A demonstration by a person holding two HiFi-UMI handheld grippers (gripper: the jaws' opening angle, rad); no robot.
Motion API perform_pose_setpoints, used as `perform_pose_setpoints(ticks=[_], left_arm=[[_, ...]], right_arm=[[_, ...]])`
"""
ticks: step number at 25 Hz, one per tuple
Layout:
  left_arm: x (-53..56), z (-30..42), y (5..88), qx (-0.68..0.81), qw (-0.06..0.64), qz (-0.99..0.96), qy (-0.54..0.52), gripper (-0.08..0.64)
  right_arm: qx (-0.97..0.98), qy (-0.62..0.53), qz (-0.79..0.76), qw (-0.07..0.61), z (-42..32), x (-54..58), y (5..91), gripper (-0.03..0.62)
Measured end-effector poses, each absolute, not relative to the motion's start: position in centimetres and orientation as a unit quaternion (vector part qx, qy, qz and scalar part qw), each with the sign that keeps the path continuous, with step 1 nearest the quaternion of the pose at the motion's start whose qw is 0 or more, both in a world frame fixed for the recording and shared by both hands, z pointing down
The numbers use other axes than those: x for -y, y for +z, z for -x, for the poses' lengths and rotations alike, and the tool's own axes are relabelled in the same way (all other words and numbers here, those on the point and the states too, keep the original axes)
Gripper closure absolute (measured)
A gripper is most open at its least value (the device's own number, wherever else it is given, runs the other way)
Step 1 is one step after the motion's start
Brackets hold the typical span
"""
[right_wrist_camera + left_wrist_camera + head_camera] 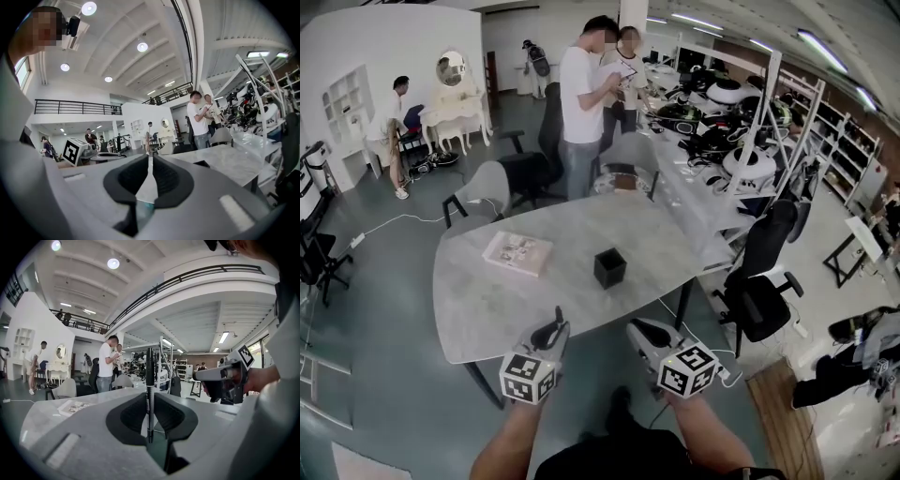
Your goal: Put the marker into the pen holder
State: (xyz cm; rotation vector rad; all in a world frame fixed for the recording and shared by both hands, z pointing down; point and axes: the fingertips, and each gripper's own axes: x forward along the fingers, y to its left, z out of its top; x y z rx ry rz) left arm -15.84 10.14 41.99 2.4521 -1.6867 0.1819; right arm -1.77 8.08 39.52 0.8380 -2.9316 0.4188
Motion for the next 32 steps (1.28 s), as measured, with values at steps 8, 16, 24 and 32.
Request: perform_pose_setpoints(ticks=[8, 16, 24, 32], left_arm=[[-2.2, 14.2, 42.2, 0.563, 0.083, -0.82, 0.056, 0.505], [8.3, 12.6, 43.0, 0.575, 0.083, -0.81, 0.081, 0.505], [16.6, 12.0, 43.0, 0.593, 0.097, -0.797, 0.06, 0.505], [22.6, 12.3, 43.9, 0.581, 0.126, -0.803, 0.045, 0.505]], right_arm=[[0.953, 0.146, -0.264, 0.007, 0.6, -0.6, 40.2, 0.565], [0.953, 0.16, -0.258, -0.003, -1.7, 10.0, 41.7, 0.565], [0.956, 0.173, -0.239, 0.003, -2.7, 17.8, 43.1, 0.565], [0.951, 0.188, -0.243, 0.027, -2.8, 22.8, 44.6, 0.565]])
